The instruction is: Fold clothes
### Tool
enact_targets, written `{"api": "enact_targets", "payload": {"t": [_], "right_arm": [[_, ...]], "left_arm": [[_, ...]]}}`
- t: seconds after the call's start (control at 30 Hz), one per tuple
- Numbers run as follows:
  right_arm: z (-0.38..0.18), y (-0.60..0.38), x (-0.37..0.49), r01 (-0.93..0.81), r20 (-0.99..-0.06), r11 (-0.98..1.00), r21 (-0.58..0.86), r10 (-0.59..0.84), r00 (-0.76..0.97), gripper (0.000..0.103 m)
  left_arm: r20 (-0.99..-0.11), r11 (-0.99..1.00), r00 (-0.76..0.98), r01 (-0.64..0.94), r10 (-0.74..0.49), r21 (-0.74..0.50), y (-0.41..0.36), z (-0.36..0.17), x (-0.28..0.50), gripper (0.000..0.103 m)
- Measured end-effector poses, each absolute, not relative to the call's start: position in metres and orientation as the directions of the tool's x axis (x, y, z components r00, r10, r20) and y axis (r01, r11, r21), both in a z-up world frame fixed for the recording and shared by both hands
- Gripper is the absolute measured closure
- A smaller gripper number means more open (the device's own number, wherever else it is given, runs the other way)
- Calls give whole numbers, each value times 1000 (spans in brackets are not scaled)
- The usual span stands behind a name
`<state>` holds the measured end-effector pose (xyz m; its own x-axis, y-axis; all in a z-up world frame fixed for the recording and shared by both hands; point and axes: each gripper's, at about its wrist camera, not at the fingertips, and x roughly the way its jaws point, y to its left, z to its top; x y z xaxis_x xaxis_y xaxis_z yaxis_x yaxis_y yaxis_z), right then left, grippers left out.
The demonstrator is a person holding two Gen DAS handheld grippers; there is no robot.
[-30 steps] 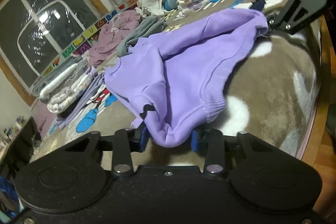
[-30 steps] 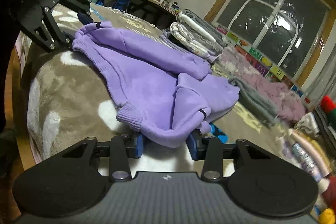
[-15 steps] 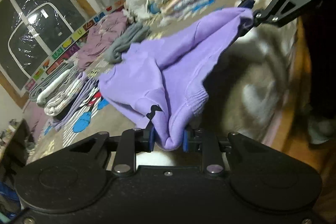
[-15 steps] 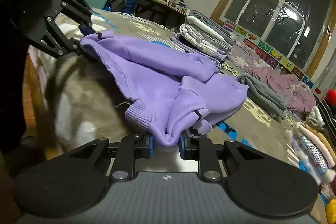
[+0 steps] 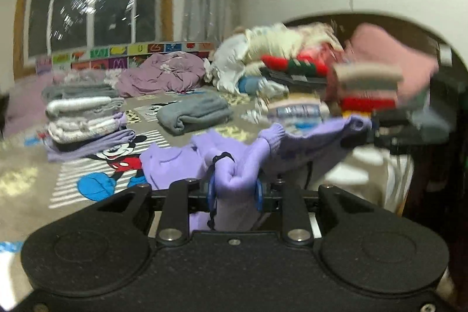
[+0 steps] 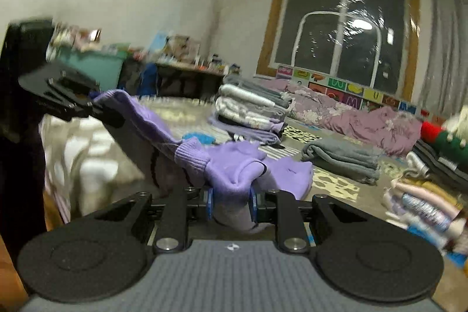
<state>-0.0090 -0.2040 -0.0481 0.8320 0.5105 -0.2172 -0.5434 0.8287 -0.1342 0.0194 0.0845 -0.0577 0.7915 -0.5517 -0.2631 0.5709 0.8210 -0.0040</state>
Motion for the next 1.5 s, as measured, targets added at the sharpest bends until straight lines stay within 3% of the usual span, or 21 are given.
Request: {"api": "enact_targets", "payload": {"t": [0.17, 0.33, 0.77, 1.1, 1.5], "right_arm": [[-42, -216, 38, -529, -182, 848, 10, 522, 833, 79], [-42, -230, 90, -537, -173, 820, 197, 568, 805, 87], [-76, -247, 220, -449, -163, 739, 502, 591, 790, 88], [-75, -251, 289, -429, -142, 733, 528, 574, 807, 88], [-97, -251, 343, -368, -180, 691, 622, 584, 792, 88]], "left_arm": [[-225, 798, 765, 580, -603, -163, 94, -52, 67, 80], [-230, 781, 753, 550, -617, -296, 98, -56, 118, 82], [-183, 721, 744, 505, -642, -474, 106, -64, 231, 85], [-139, 681, 756, 472, -639, -560, 111, -73, 296, 85], [-251, 654, 739, 321, -626, -685, 117, -105, 330, 85]]}}
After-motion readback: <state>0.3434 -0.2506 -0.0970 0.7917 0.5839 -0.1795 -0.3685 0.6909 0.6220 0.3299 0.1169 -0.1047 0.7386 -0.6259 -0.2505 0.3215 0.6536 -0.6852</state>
